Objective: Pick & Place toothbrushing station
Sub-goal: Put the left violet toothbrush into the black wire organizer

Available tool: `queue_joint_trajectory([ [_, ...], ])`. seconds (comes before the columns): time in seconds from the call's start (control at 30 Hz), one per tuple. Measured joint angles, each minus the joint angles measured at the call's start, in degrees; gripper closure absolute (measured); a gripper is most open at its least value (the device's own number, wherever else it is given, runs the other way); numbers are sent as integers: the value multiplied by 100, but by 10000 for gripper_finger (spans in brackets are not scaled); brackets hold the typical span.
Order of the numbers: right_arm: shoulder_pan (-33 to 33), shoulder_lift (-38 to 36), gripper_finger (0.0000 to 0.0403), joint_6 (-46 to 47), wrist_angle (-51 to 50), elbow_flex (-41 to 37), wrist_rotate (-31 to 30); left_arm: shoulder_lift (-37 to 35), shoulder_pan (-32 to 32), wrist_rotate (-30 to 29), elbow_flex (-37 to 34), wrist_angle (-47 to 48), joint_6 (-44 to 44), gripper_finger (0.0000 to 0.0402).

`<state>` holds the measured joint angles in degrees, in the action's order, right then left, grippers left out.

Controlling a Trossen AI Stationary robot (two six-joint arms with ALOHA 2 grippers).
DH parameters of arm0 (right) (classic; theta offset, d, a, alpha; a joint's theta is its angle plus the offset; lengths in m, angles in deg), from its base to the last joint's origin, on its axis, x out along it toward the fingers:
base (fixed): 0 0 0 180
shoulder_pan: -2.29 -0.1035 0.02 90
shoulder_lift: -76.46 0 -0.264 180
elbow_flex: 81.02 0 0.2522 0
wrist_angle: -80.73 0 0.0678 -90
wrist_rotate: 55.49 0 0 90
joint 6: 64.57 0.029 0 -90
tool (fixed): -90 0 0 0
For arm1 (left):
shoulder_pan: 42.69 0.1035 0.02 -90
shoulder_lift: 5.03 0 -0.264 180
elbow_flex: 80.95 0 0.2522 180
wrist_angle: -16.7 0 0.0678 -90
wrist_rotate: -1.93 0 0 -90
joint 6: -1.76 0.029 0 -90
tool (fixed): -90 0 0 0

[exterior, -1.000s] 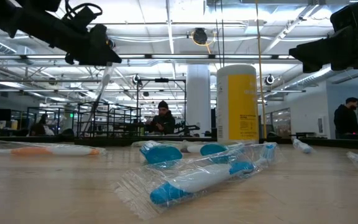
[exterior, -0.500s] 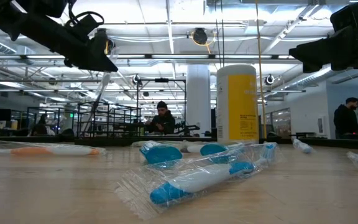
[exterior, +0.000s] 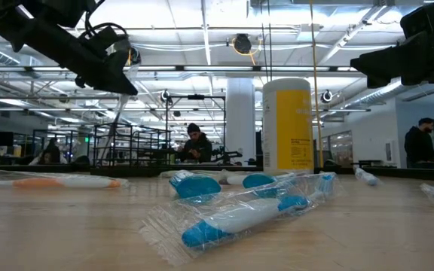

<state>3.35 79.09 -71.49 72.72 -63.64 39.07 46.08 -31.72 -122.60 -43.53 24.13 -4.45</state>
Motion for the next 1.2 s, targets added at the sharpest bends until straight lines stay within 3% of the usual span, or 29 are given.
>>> queue_joint_trajectory([
  [0.43, 0, 0, 305, 0, -1, 0, 1, -2, 0, -68, 2, 270, -311, 339],
  [0.93, 1, 0, 305, 0, 0, 0, 0, 8, -7, 123, -2, 1435, -889, 339],
  [1.2, 1, 0, 305, -1, -1, -1, 0, 6, -7, 207, -2, 1245, -673, 339],
])
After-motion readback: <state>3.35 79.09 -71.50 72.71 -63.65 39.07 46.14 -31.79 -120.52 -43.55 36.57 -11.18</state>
